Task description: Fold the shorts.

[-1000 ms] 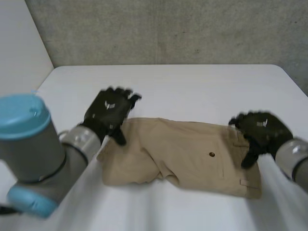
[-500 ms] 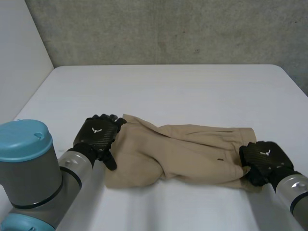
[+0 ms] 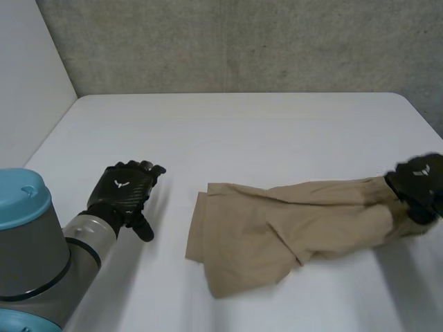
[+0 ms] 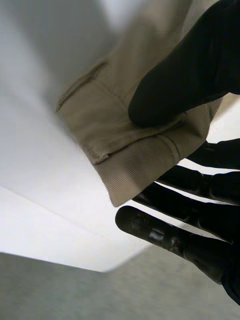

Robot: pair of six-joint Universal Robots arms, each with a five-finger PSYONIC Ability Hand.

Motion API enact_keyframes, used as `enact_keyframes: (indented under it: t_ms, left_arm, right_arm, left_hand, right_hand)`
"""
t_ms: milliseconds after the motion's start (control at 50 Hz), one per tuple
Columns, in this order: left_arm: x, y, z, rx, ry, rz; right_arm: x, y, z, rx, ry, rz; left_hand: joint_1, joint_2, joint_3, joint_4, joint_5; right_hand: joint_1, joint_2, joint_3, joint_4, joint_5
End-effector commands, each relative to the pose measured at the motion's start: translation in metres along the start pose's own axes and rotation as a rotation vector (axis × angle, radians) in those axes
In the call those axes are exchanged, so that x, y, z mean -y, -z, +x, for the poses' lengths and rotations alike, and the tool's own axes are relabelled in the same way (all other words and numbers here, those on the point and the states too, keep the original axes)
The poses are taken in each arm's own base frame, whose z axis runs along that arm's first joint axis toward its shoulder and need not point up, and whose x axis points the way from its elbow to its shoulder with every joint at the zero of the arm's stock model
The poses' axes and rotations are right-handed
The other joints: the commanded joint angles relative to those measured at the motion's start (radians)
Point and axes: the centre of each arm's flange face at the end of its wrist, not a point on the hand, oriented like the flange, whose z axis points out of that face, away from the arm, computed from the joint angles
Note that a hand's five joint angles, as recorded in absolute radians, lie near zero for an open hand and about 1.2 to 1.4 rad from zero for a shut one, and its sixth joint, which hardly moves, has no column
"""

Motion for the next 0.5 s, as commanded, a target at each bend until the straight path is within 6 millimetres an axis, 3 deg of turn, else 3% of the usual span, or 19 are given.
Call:
enact_keyframes:
  t_ms: [20, 40, 60, 120, 140, 200, 260, 320, 340, 380, 440, 500]
  left_arm:
    - [0.0, -0.001, -0.002, 0.004, 0.002, 0.0]
    - [0.0, -0.001, -0.002, 0.004, 0.002, 0.003]
    - [0.001, 0.0, -0.002, 0.003, 0.002, 0.004]
    - [0.005, 0.001, -0.002, 0.004, 0.001, 0.02]
    - [0.006, 0.002, -0.002, 0.004, 0.001, 0.022]
    - [0.009, 0.003, -0.002, 0.005, 0.0, 0.034]
    - [0.012, 0.004, -0.003, 0.012, 0.002, 0.045]
    - [0.014, 0.004, -0.006, 0.02, 0.003, 0.053]
    - [0.016, 0.003, -0.007, 0.026, 0.004, 0.058]
    - [0.018, 0.002, -0.008, 0.028, 0.004, 0.063]
    - [0.022, 0.0, -0.012, 0.041, 0.006, 0.078]
    - [0.032, -0.003, -0.016, 0.052, 0.007, 0.108]
  right_arm:
    - [0.072, 0.016, -0.025, 0.047, 0.103, 0.231]
    - [0.081, 0.019, -0.033, 0.066, 0.12, 0.262]
    - [0.099, 0.025, -0.055, 0.117, 0.157, 0.325]
    - [0.121, 0.033, -0.092, 0.207, 0.203, 0.404]
    - [0.13, 0.039, -0.116, 0.272, 0.23, 0.446]
    - [0.136, 0.045, -0.148, 0.366, 0.264, 0.488]
    - [0.129, 0.047, -0.199, 0.52, 0.304, 0.515]
    - [0.123, 0.046, -0.217, 0.607, 0.303, 0.536]
    - [0.121, 0.047, -0.223, 0.65, 0.297, 0.552]
    - [0.122, 0.049, -0.224, 0.674, 0.282, 0.565]
    - [0.127, 0.052, -0.221, 0.686, 0.22, 0.565]
    - [0.139, 0.049, -0.201, 0.65, 0.086, 0.572]
  left_hand:
    - [-0.008, -0.02, -0.03, -0.021, -0.039]
    - [-0.011, -0.023, -0.033, -0.024, -0.042]
    - [-0.011, -0.023, -0.033, -0.024, -0.042]
    - [-0.017, -0.029, -0.039, -0.03, -0.048]
    - [-0.017, -0.029, -0.039, -0.03, -0.048]
    - [-0.017, -0.029, -0.039, -0.03, -0.048]
    - [-0.017, -0.029, -0.039, -0.03, -0.048]
    - [-0.017, -0.029, -0.039, -0.03, -0.048]
    - [-0.017, -0.029, -0.039, -0.03, -0.048]
    - [-0.017, -0.029, -0.039, -0.03, -0.048]
    - [-0.017, -0.029, -0.039, -0.03, -0.048]
    - [-0.014, -0.026, -0.036, -0.027, -0.045]
  right_hand:
    - [0.429, 0.215, 0.218, 0.205, 0.287]
    - [0.429, 0.215, 0.218, 0.205, 0.287]
    - [0.429, 0.215, 0.218, 0.205, 0.287]
    - [0.429, 0.215, 0.218, 0.205, 0.287]
    - [0.429, 0.215, 0.218, 0.205, 0.287]
    - [0.429, 0.215, 0.218, 0.205, 0.287]
    - [0.429, 0.215, 0.218, 0.205, 0.287]
    - [-0.062, -0.275, -0.272, -0.285, -0.203]
    - [-0.424, -0.637, -0.634, -0.647, -0.565]
    - [-0.793, -1.006, -1.003, -1.016, -0.934]
    - [-0.793, -1.006, -1.003, -1.016, -0.935]
    - [-0.793, -1.006, -1.003, -1.016, -0.935]
